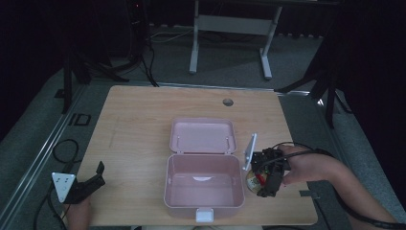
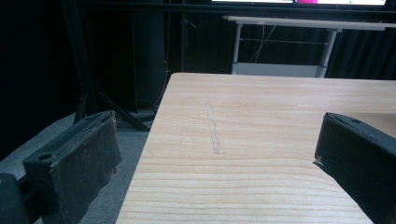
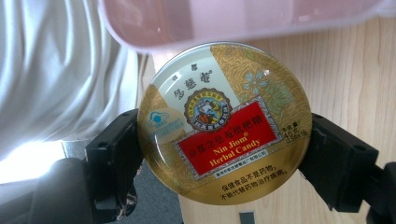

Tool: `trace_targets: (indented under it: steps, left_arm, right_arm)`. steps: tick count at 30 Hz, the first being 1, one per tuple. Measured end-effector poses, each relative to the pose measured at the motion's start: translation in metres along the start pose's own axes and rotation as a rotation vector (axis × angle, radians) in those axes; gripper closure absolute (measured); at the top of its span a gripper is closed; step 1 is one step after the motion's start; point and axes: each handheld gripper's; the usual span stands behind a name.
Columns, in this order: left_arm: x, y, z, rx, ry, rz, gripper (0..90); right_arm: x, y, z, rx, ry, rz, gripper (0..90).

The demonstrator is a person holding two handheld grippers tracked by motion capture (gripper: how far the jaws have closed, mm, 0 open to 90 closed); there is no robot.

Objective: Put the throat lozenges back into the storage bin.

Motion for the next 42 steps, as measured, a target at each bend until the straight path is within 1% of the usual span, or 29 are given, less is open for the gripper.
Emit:
trace_targets:
  steps: [5,6,8,9,10,16,18,20,26,27,28,29,31,32,34,37,40,42]
  left_arm:
    - [0.0,0.0,0.0,0.002,-0.001,0.001,0.4]
    - [0.0,0.0,0.0,0.003,-0.001,0.001,0.3]
    - [0.0,0.0,0.0,0.003,-0.001,0.001,0.4]
    - [0.0,0.0,0.0,0.003,-0.001,0.001,0.4]
    - [0.0,0.0,0.0,0.003,-0.001,0.0,0.4]
    - [0.0,0.0,0.0,0.006,-0.001,0.001,0.4]
    - [0.0,0.0,0.0,0.008,-0.002,-0.001,0.4]
    - [0.0,-0.001,0.0,0.008,-0.002,0.001,0.4]
    - [0.0,0.0,0.0,0.009,-0.003,0.0,0.4]
    - [0.0,-0.001,0.0,0.007,-0.002,0.002,0.4]
    - [0.0,0.0,0.0,0.007,-0.002,0.001,0.3]
    - [0.0,0.0,0.0,0.007,-0.002,0.0,0.4]
    - [0.0,-0.001,0.0,0.008,-0.003,0.0,0.4]
    - [0.0,-0.001,0.0,0.008,-0.002,0.001,0.4]
    - [0.0,-0.001,0.0,0.008,-0.002,0.002,0.4]
    - [0.0,-0.001,0.0,0.009,-0.001,0.001,0.4]
    - [0.0,0.0,0.0,0.01,-0.002,-0.001,0.4]
    - [0.0,-0.001,0.0,0.011,-0.002,0.001,0.4]
  right_arm:
    - [-0.02,-0.003,0.003,0.003,0.0,0.044,20.0]
    - [-0.025,-0.004,0.003,0.01,-0.003,0.06,20.0]
    - [-0.027,-0.005,0.003,0.011,-0.002,0.068,20.0]
    - [-0.034,-0.005,0.003,0.017,-0.002,0.088,20.0]
    - [-0.037,-0.006,0.003,0.018,-0.002,0.093,20.0]
    - [-0.056,-0.009,0.0,0.007,0.009,0.15,20.0]
    - [-0.062,-0.011,-0.001,0.012,0.015,0.164,20.0]
    - [-0.066,-0.011,-0.002,0.007,0.028,0.174,20.0]
    - [-0.073,-0.01,-0.008,0.006,0.016,0.192,20.0]
    - [-0.075,-0.01,-0.01,0.005,0.016,0.199,20.0]
    - [-0.079,-0.01,-0.015,0.019,0.015,0.206,20.0]
    - [-0.08,-0.009,-0.017,0.016,0.012,0.203,20.0]
    - [-0.082,-0.007,-0.021,0.013,0.022,0.213,20.0]
    - [-0.083,-0.006,-0.023,0.007,0.017,0.207,20.0]
    - [-0.084,-0.004,-0.029,0.002,0.006,0.214,20.0]
    - [-0.085,0.0,-0.042,-0.017,-0.018,0.203,20.0]
    - [-0.087,0.004,-0.057,-0.013,-0.049,0.201,20.0]
    - [-0.088,0.007,-0.064,-0.016,-0.056,0.2,20.0]
Point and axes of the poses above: each handheld gripper's, and its own axes: z roughly backward along the jaws, x roughly out of its underside, y roughly to its right, and after that the axes turned 4 degrees about -x, right-handed
